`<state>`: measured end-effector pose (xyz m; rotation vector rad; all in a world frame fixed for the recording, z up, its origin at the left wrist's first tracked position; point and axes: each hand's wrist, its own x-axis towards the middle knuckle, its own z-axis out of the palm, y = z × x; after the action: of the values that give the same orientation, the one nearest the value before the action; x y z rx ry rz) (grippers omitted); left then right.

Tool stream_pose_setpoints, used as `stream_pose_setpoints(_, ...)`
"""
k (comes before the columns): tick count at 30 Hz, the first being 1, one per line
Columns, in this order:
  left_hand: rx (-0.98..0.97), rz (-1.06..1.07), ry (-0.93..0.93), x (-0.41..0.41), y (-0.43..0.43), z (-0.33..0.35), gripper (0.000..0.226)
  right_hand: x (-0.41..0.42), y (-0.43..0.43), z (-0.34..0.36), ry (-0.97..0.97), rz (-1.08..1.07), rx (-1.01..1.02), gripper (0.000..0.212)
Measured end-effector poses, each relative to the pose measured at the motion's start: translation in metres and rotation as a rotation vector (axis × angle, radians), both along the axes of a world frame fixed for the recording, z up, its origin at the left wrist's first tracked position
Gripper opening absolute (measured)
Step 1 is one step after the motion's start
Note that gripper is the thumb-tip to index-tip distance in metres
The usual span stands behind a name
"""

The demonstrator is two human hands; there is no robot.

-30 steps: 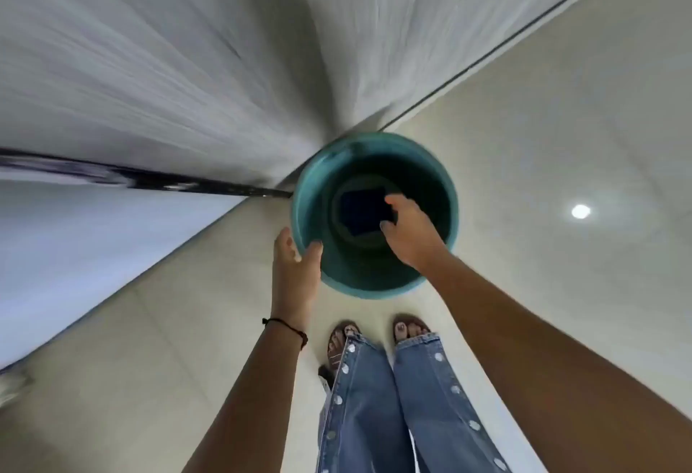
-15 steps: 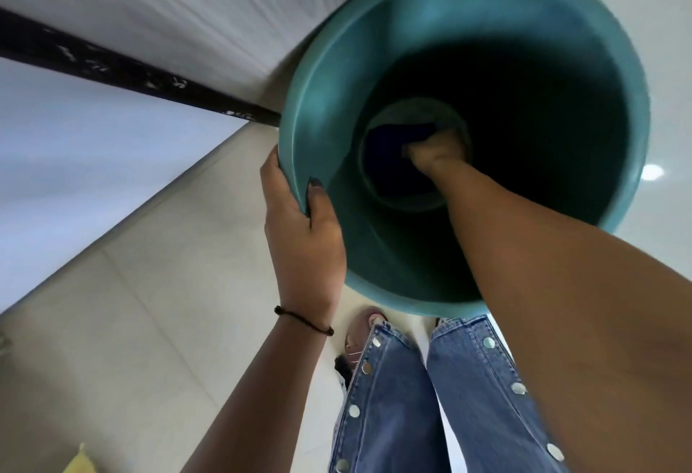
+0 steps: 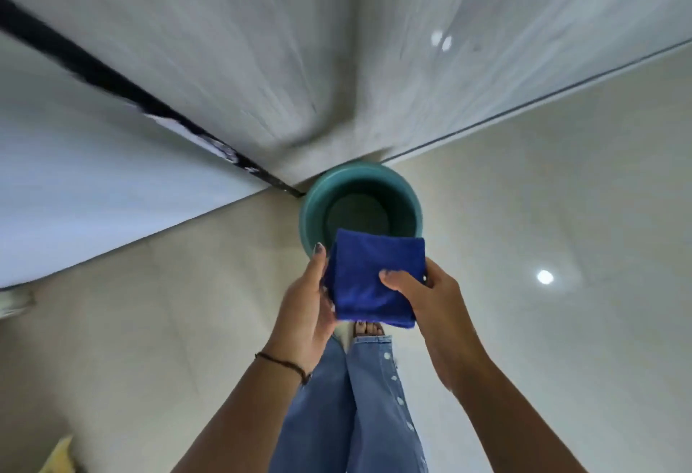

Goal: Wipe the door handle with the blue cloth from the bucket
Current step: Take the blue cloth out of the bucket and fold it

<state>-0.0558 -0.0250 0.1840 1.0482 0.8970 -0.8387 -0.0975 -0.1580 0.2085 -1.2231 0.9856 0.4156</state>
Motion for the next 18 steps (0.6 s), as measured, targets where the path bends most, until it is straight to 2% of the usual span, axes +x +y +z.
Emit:
stream_pose_setpoints(4,-0.122,0.004,-0.162,-0.024,0.036,0.137,0.050,-0.017,0.015,0.138,-0.099,0.114,0.006,0.022)
stream_pose_setpoints(7,-0.141,0.057,-0.257,-0.038,0.071,0.227,0.038,-0.027,0.044,0.217,-0.177,0.234,-0.025,0.021)
stream_pose_setpoints(9,-0.077,0.058,-0.374,-0.048,0.101,0.280,0.023,-0.030,0.075,0.257,-0.249,0.281,-0.126,0.024)
stream_pose_setpoints(12,0.164,0.033,-0.515,-0.059,0.157,0.330,0.015,-0.032,0.134,0.290,-0.275,0.363,-0.251,0.035)
stream_pose_setpoints(14,0.327,0.046,-0.619,-0.066,0.205,0.348,0.015,-0.029,0.180,0.306,-0.268,0.377,-0.137,0.027)
stream_pose_setpoints(15,0.383,0.047,-0.681,-0.072,0.225,0.352,0.018,-0.027,0.202,0.312,-0.262,0.375,0.016,0.022)
stream_pose_setpoints(17,0.495,0.023,-0.822,-0.087,0.274,0.360,0.025,-0.022,0.257,0.326,-0.241,0.386,0.344,0.029)
stream_pose_setpoints(18,0.543,-0.015,-0.879,-0.096,0.298,0.363,0.030,-0.020,0.286,0.330,-0.246,0.417,0.440,0.035)
